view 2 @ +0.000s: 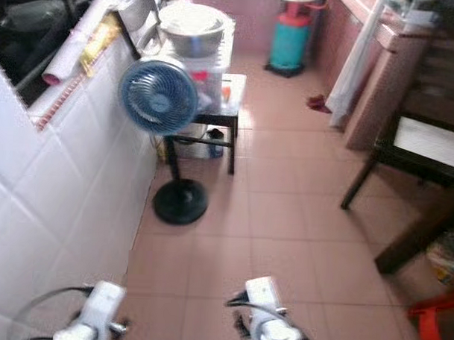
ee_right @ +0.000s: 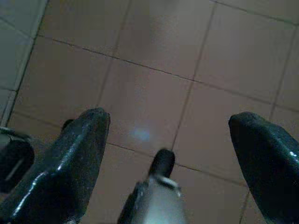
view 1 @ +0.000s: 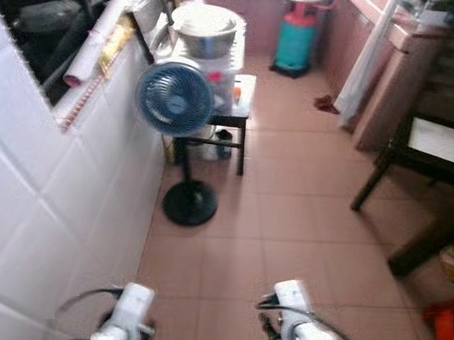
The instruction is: Setting the table
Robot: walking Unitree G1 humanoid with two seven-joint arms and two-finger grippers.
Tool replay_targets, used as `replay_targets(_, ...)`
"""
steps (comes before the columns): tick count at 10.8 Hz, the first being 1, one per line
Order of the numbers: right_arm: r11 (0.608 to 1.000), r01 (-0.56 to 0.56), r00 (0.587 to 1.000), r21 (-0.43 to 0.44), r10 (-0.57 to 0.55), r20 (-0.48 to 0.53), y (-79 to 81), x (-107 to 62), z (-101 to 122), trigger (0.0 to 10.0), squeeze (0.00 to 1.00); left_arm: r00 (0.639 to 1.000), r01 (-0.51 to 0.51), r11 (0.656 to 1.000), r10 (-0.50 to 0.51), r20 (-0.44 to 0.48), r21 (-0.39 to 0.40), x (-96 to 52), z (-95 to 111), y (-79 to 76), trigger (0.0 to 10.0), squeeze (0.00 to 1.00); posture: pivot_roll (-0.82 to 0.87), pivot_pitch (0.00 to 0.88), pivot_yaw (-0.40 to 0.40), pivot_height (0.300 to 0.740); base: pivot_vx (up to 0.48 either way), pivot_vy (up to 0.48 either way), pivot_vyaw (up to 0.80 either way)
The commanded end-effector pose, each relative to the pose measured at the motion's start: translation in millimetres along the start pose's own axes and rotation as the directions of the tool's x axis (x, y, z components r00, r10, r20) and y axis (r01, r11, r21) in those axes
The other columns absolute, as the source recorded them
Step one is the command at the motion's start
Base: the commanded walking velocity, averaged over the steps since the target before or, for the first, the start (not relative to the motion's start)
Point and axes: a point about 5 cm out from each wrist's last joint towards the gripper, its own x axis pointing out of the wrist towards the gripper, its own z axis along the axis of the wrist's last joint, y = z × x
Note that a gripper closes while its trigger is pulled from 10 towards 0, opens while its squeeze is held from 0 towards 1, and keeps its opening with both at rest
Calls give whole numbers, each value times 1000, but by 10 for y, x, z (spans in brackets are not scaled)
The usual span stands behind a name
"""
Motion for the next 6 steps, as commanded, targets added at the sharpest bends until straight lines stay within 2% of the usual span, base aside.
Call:
replay_targets(1, 999, 36, 999, 12, -36, -29, -133, -23, -83, 10000, 0, 1000, 21, 1000, -21, -15, -12, -6, -48, -102, 10000, 0, -16, 68, 27, 740, 0, 0, 0)
replay_targets(4, 998, 55, 998, 12, -55, -39, -194, -30, -90, 10000, 0, 1000, 3, 1000, -3, -14, -25, 0, -26, -73, 10000, 0, -5, 40, 0, 740, 0, 0, 0)
replay_targets(6, 999, 51, 998, 12, -51, -47, -244, -34, -88, 10000, 0, 999, -30, 994, 26, -31, -107, 3, -31, -80, 10000, 0, 10, 19, -37, 740, 0, 0, 0)
